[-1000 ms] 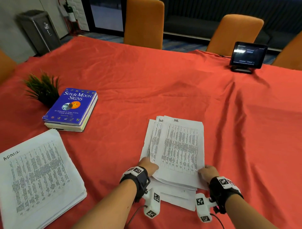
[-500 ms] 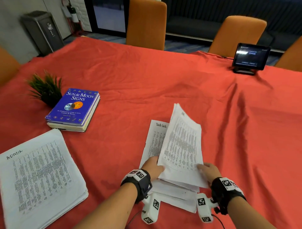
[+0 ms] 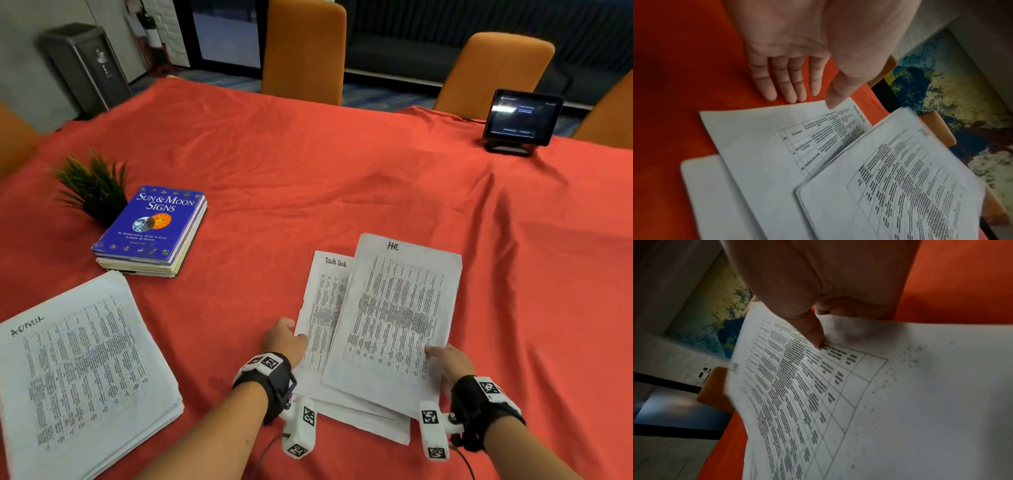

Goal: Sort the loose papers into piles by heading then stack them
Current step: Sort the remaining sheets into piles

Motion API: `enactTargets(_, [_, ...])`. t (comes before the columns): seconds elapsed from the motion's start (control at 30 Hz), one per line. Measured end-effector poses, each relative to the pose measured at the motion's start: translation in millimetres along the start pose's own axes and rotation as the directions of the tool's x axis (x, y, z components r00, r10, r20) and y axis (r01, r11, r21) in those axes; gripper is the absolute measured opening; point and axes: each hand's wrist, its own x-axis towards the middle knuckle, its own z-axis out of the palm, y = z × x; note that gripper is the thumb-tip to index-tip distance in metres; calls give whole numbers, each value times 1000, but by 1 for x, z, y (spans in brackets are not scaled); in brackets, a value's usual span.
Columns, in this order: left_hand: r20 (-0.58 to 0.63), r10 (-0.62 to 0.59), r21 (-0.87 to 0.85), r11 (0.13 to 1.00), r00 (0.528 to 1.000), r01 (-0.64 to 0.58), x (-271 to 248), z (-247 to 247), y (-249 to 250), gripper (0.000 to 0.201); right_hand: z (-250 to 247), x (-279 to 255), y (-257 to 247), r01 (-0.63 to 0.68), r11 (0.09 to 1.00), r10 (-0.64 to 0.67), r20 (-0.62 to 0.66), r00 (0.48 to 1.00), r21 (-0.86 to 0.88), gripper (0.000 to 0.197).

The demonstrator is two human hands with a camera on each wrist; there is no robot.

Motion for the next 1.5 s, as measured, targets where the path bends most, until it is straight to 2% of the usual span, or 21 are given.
enactTargets(0.13, [59,-16,64,998,998,13,0,0,3,49,9,-3,6,-17,996,18,12,1000,-89,19])
enactTargets(0.27, [151,-34,108,994,988,18,-2,7,10,53,23,-16,0,36,984,-29,48,998,-172,14])
enactTargets(0.3, [165,-43,116,993,985,24,-3,9,9,49,27,-18,-1,49,979,-38,60,997,-197,14])
enactTargets(0.4, [186,-31,163,987,982,0,-6,12,11,17,37,-21,0,84,968,-65,88,994,-235,22])
enactTargets(0.47, [164,6,180,983,986,-36,-8,16,10,19,42,-23,0,97,965,-69,122,990,-243,22])
enactTargets(0.53, [77,88,211,972,993,-102,-12,18,11,26,44,-23,2,110,962,-76,143,987,-249,20])
enactTargets(0.63, [6,222,250,944,975,-216,-23,22,13,35,44,-25,3,136,955,-98,153,983,-263,21])
enactTargets(0.73, [71,258,173,948,964,-267,-29,24,17,39,41,-22,5,153,955,-110,177,978,-253,21])
enactTargets(0.8, [112,213,53,974,971,-220,-30,23,20,36,39,-21,5,153,964,-115,182,977,-217,21])
enactTargets(0.87, [97,185,-44,982,978,-181,-31,17,25,34,38,-20,3,174,970,-146,164,976,-170,20])
enactTargets(0.93, [79,165,-136,979,983,-154,-29,8,27,37,38,-20,-4,221,970,-206,138,969,-99,28])
enactTargets(1.0, [101,140,-179,976,985,-120,-25,-3,24,38,41,-27,-20,245,969,-243,167,956,5,35])
enactTargets(1.07, [107,152,-215,968,983,-126,-24,-17,20,37,49,-38,-41,280,956,-294,223,929,93,31])
enactTargets(1.13, [27,210,-290,937,977,-194,-26,-33,19,32,62,-60,-61,381,911,-411,252,876,161,24])
enactTargets(1.17, [-53,244,-327,912,968,-248,-28,-41,20,33,69,-74,-69,463,866,-499,250,830,191,20])
enactTargets(1.23, [-246,273,-395,848,930,-354,-33,-59,22,37,86,-105,-80,628,743,-669,256,698,230,14])
enactTargets(1.3, [-416,263,-437,782,871,-445,-34,-76,19,32,102,-133,-83,706,651,-759,276,590,280,13])
enactTargets(1.33, [-470,251,-449,757,846,-474,-32,-84,16,27,109,-142,-81,719,628,-777,279,564,296,13])
enactTargets(1.43, [-518,246,-486,703,819,-519,-30,-99,7,29,123,-151,-71,700,628,-778,284,560,339,24])
enactTargets(1.5, [-497,241,-526,680,833,-511,-33,-101,0,35,128,-145,-61,687,666,-744,323,584,291,26])
